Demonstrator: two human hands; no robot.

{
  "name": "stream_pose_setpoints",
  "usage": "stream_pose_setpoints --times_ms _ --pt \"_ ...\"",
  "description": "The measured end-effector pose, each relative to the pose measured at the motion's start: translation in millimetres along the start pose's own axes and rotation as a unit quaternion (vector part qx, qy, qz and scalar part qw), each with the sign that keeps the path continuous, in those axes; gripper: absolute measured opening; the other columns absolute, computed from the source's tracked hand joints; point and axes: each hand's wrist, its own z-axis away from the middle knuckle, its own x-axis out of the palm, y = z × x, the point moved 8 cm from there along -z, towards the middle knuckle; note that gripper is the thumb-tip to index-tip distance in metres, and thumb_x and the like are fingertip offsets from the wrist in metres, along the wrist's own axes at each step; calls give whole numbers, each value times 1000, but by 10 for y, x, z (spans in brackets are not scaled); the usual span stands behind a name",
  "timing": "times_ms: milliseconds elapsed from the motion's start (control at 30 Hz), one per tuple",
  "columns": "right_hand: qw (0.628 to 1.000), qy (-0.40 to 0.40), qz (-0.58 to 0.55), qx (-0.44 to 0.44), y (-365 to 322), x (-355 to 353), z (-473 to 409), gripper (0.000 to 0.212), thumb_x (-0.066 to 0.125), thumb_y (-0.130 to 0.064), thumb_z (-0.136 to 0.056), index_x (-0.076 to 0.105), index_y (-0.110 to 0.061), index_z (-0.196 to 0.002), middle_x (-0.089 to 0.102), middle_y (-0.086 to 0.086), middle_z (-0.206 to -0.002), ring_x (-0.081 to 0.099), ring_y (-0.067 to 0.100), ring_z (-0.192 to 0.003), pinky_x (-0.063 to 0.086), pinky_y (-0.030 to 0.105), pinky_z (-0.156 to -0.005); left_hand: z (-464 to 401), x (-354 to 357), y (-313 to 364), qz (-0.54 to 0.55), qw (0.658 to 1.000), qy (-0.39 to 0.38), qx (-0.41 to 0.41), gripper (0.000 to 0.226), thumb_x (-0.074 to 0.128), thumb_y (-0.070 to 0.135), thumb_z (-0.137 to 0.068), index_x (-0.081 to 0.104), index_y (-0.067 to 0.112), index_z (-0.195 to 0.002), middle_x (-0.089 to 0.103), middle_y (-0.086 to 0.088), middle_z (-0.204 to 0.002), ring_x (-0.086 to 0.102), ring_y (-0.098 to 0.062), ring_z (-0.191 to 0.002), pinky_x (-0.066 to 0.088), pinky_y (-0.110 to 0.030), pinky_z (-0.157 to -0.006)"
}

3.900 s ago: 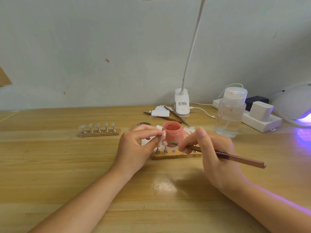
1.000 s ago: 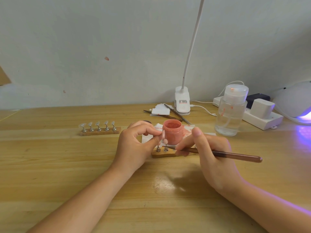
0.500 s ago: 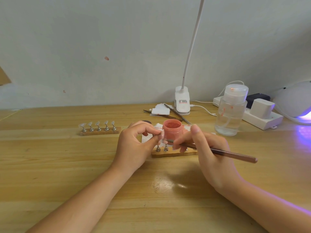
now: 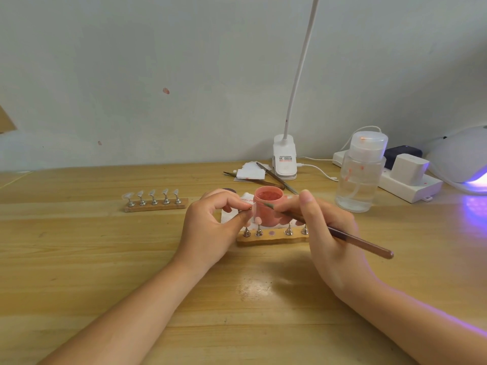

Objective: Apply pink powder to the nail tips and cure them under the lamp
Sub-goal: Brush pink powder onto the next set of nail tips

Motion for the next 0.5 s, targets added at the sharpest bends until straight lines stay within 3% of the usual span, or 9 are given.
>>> stream_pose_setpoints --times_ms 133,267,433,500 --pt "1000 10 -20 19 19 -19 12 46 36 -32 -90 68 -13 -62 68 4 -63 61 12 -60 47 16 -62 3 -1 2 6 1000 3 -2 31 73 -1 -71 61 26 -62 61 4 -70 54 -10 -76 40 -9 -71" --pt "1000 8 13 -5 -13 -13 -3 41 37 -27 -92 68 -10 -72 71 -3 -79 64 5 -72 46 13 -67 3 0 -3 -1 1000 0 1 27 73 2 -72 62 24 -63 62 0 -71 55 -15 -78 41 -11 -72" --pt "1000 -1 -7 21 16 1 13 46 36 -32 -90 68 -12 -62 68 4 -64 59 11 -59 47 19 -61 11 -7 5 5 1000 2 2 29 73 0 -71 62 26 -63 60 7 -71 54 -8 -75 40 -8 -71" --pt "1000 10 -6 0 -18 -18 8 44 36 -28 -91 68 -10 -67 69 2 -69 61 9 -64 47 19 -63 10 -1 -7 5 1000 -1 0 26 73 1 -72 62 23 -63 61 2 -71 54 -12 -77 42 -12 -72"
